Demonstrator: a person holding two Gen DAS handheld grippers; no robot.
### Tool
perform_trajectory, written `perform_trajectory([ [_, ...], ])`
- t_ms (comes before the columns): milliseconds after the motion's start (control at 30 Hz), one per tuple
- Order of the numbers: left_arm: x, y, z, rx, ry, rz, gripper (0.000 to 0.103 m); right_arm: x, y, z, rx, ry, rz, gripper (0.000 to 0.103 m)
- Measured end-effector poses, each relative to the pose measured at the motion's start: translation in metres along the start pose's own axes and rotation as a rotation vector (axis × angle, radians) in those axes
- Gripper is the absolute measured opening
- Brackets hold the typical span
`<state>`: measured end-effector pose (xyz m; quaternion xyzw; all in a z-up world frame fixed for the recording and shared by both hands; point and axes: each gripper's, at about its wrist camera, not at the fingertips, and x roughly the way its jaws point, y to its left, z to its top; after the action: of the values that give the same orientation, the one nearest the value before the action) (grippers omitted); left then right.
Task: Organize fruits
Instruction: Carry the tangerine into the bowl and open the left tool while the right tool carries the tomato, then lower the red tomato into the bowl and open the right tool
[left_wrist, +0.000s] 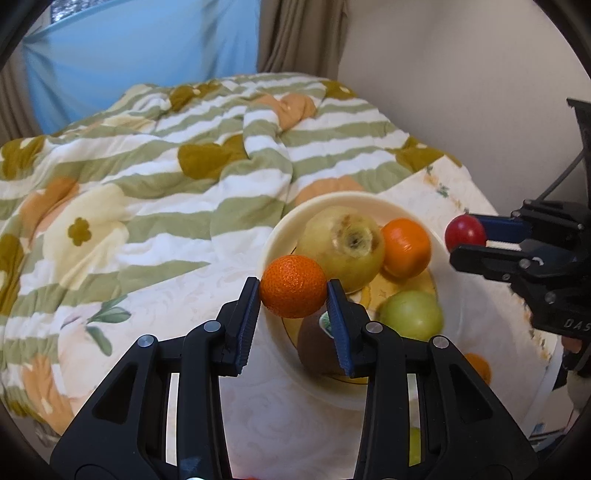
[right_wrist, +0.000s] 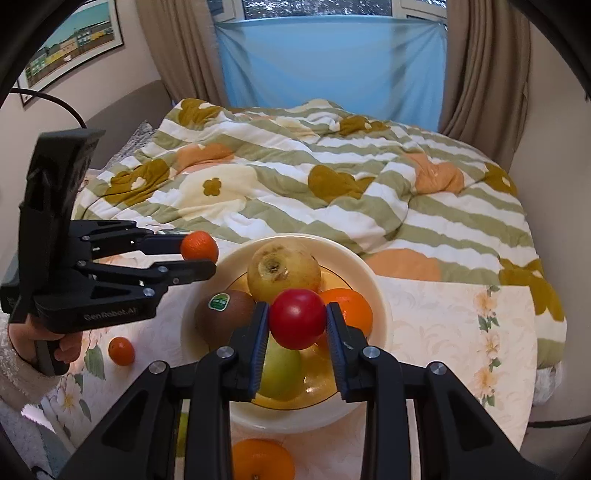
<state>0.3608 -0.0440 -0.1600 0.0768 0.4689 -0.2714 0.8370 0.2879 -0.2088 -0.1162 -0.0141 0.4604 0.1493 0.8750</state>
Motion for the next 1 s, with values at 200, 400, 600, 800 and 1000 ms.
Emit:
perform_trajectory([
  [200, 0.015, 0.006, 0.0, 0.026, 0.027, -0.008, 0.045, 0.008, -0.001, 0.0, 0.025, 0.021, -0.017, 0.029],
  [400, 0.002, 0.01, 0.006, 0.011, -0.037, -0.025, 0.103, 0.008, 0.0, 0.001, 0.029, 0.026, -0.031, 0.028],
  [600, -0.011, 0.02, 0.008, -0.016, -0.041, 0.002, 0.103, 0.004, 0.001, 0.003, 0.024, 0.026, -0.034, 0.028],
  [800, -0.035, 0.035, -0.001, -0.067, -0.064, 0.067, 0.103, 0.005, 0.003, 0.005, 0.016, 0.029, -0.021, 0.028],
  [1000, -0.056, 0.055, -0.016, -0.136, -0.075, 0.119, 0.103, 0.016, 0.009, 0.004, 0.013, 0.043, 0.014, 0.029],
])
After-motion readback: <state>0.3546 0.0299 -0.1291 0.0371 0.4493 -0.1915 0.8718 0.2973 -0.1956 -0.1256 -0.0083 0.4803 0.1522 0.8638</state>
